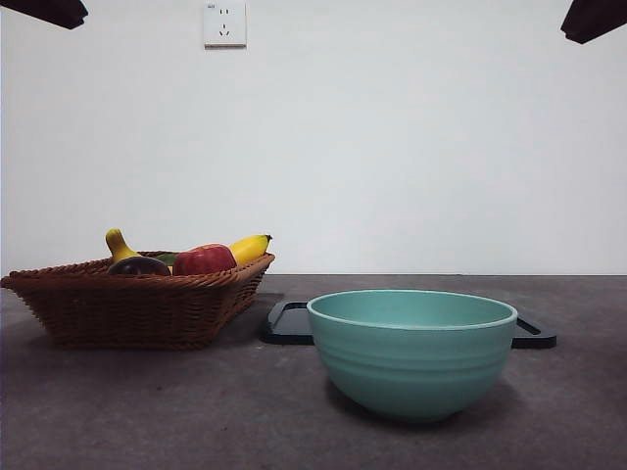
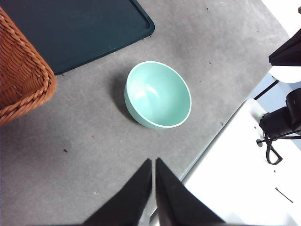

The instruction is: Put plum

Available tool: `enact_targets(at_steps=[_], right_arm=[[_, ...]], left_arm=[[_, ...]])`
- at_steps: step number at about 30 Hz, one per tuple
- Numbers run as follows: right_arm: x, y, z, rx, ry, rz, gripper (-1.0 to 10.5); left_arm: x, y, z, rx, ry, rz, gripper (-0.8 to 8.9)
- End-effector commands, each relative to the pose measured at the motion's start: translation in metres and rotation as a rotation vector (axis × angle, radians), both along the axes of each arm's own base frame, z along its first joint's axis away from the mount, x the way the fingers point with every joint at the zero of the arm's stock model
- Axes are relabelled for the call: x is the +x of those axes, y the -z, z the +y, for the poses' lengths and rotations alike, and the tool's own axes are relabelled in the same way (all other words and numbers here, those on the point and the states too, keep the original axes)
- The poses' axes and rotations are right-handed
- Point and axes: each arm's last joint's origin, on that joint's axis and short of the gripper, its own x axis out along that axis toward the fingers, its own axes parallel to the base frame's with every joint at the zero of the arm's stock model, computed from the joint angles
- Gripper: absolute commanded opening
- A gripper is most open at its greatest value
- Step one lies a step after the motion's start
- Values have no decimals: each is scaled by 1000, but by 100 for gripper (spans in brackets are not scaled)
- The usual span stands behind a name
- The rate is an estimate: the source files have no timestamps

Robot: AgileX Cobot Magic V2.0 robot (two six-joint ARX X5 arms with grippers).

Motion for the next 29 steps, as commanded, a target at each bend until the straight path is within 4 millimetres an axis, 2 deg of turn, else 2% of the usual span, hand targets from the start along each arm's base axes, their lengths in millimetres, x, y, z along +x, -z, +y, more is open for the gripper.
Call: enact_targets(at_steps=[1,10,14,18,21,24,29], right_arm=[[0,-5,2,10,-16,-22,5],[0,-5,2,10,-16,-22,5],[0,-5,2,10,-16,-21,5],[0,-5,2,10,-17,-22,5],[0,-5,2,10,-17,-22,5],[0,-5,2,10,-17,-22,5],[0,-5,2,10,-16,-22,5]], left_arm=[[1,-3,-1,-4,15,-17,9],[-1,-5,0,3,29,-52,9],[1,-19,8,8,7,-310,9],[-1,-41,25,-8,-185,-631,9],[-12,-46,40,-14,-324,-827,9],[-25,-36,52,14,-467,-966,9],[-41,2,64,65,-653,-1056,9]])
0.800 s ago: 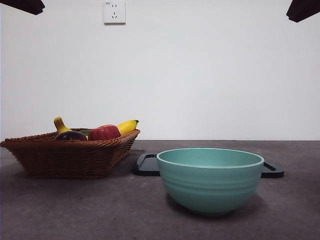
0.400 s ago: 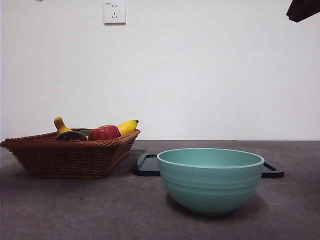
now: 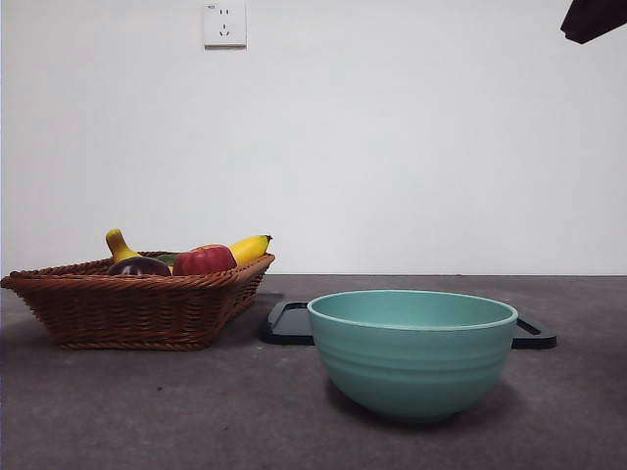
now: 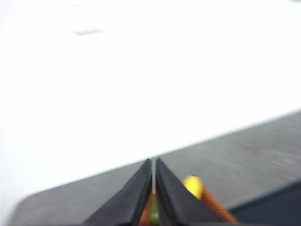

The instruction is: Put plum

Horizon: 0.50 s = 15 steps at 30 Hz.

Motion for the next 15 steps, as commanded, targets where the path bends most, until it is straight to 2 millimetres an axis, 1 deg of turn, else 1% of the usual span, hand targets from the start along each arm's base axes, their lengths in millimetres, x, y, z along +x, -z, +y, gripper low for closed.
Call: enact_targets(at_steps=[1,5,9,13,15], right_arm=[[0,-5,2,10,-17,-22,5],[0,-5,2,10,-17,-22,5],[0,-5,2,10,-17,-22,5],[0,-5,2,10,-17,-22,5],[0,-5,2,10,-17,-22,5]], left_arm=[[-3,25,4,6,-79,-13,9],[-8,61,7,0,-118,17,9],[-10,92,7,-23,-120,50,9],[-9,118,7,-46,-119,94,9],[-8,127,7,-48,-125,114,9]])
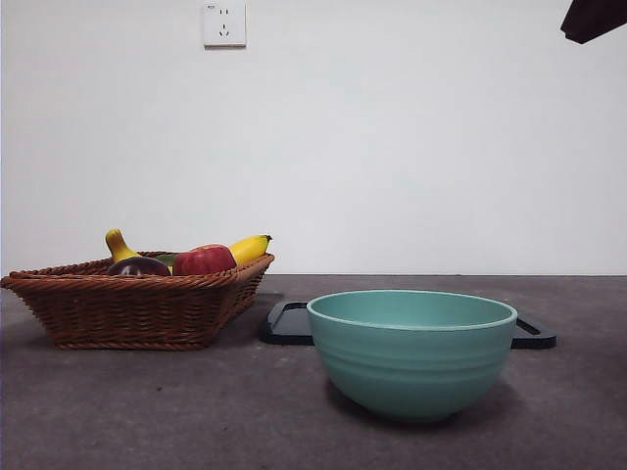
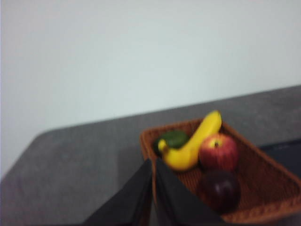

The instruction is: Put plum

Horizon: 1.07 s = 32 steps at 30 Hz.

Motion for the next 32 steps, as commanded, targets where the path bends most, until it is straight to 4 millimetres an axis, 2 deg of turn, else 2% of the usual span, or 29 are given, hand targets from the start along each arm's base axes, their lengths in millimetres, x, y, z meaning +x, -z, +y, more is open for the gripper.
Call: enact_targets(at_steps=[1,11,24,32], right_arm=[[0,-5,2,10,-17,-22,5],[0,-5,2,10,-17,-22,5],[0,-5,2,10,-17,-23,5],[0,-5,2,10,-17,-23,5]], left_arm=[[1,11,1,-24,-14,22,9],[2,38,2,-40,-56,103,9],[4,59,2,-50,-61,226,9],[4,59,2,-63,-62,226,9]])
